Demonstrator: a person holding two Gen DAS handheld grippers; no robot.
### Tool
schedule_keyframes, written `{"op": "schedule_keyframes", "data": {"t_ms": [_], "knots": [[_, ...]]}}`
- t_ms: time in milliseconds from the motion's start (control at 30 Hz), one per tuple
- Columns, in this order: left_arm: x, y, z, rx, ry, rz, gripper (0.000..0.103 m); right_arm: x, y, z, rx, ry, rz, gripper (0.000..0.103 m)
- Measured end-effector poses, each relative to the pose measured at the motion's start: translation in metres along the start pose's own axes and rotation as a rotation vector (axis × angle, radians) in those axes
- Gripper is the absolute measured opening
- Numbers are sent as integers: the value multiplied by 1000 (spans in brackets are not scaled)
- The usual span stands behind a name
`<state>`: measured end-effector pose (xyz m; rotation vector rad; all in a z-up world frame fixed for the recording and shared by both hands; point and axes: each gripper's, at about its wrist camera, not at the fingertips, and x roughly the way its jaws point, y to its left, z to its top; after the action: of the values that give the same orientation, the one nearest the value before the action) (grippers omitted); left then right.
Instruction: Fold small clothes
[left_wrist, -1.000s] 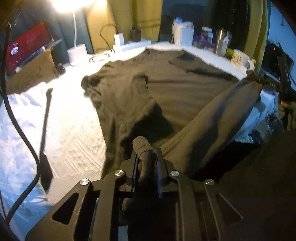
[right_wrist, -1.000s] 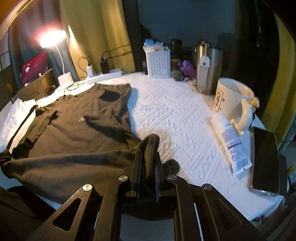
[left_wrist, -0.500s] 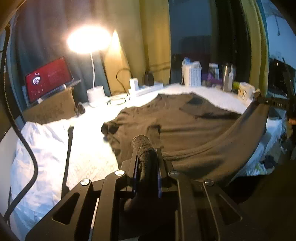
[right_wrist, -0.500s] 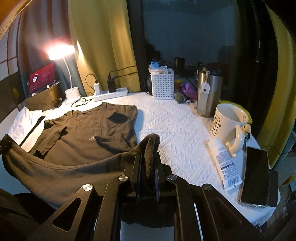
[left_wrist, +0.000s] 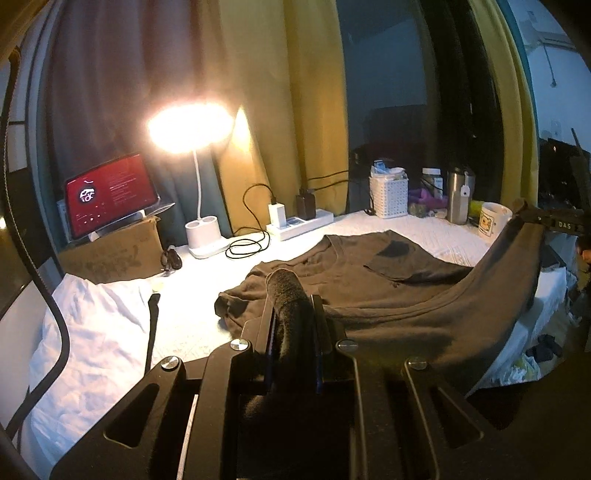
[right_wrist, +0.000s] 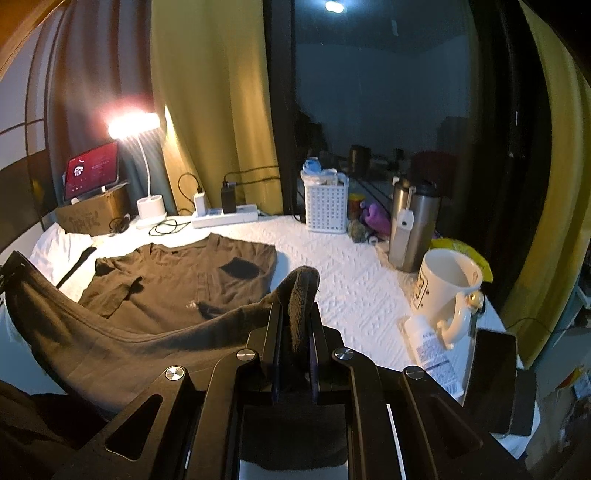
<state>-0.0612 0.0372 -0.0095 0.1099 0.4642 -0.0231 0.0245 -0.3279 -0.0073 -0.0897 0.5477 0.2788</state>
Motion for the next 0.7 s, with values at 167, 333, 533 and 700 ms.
{"op": "schedule_keyframes", "data": {"t_ms": [167,333,533,700], "knots": [[5,5,5,-33,-14,4,14,1,-1,10,9,-29,12,11],[10,8,9,-48,-29,9,14,5,-1,19,19,-49,24,11],[16,18,17,-61,-52,32,14,14,1,32,2,-60,21,11],[23,28,21,-75,-57,54,14,26,1,44,-12,-59,21,11]]}}
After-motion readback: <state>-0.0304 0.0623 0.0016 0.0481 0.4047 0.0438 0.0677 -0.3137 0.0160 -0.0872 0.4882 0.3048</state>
